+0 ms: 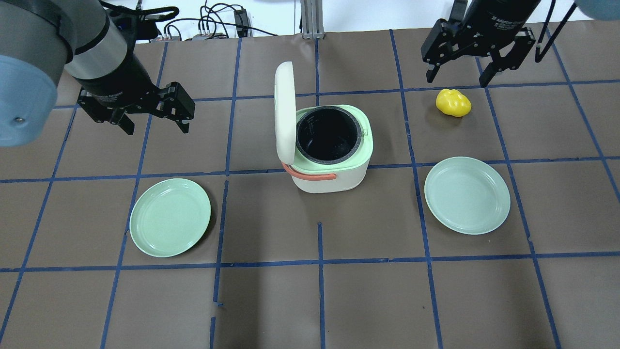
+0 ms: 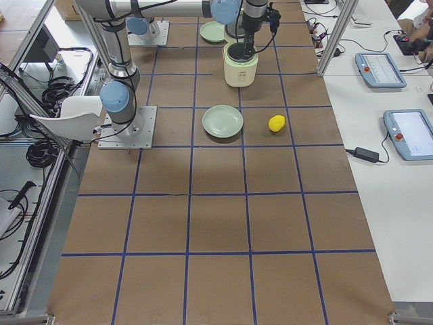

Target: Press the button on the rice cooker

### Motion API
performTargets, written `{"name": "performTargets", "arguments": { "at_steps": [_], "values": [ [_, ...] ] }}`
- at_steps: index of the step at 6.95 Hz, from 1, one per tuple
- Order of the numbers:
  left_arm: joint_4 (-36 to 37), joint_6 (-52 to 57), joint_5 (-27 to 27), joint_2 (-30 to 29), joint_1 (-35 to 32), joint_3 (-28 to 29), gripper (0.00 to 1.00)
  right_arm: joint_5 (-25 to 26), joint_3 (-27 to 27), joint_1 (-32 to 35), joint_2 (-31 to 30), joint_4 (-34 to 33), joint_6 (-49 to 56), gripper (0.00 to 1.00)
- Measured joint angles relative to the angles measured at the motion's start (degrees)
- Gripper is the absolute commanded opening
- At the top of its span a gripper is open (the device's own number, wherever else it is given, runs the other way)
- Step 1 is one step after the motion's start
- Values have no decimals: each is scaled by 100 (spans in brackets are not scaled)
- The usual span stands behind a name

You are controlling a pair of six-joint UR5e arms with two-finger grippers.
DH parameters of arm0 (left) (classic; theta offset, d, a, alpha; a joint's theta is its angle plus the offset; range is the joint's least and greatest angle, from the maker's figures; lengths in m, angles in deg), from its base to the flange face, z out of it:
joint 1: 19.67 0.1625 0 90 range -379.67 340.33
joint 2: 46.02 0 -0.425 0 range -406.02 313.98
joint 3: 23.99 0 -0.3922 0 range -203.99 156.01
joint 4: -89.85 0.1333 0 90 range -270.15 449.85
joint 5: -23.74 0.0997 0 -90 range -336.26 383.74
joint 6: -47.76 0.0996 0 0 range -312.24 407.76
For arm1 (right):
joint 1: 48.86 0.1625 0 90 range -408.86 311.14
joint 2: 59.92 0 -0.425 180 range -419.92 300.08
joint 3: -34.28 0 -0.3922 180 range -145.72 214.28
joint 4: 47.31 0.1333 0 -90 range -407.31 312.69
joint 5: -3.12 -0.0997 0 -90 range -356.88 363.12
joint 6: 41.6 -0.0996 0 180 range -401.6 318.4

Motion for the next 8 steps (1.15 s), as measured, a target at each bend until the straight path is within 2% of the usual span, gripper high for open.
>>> {"name": "performTargets", "arguments": {
  "at_steps": [5, 8],
  "values": [
    [0, 0, 0, 2, 0, 0, 100, 472, -24, -6, 22, -293, -61, 100],
    [0, 0, 0, 3, 0, 0, 100, 454, 6, 60, -20, -548, -41, 100]
  ]
}}
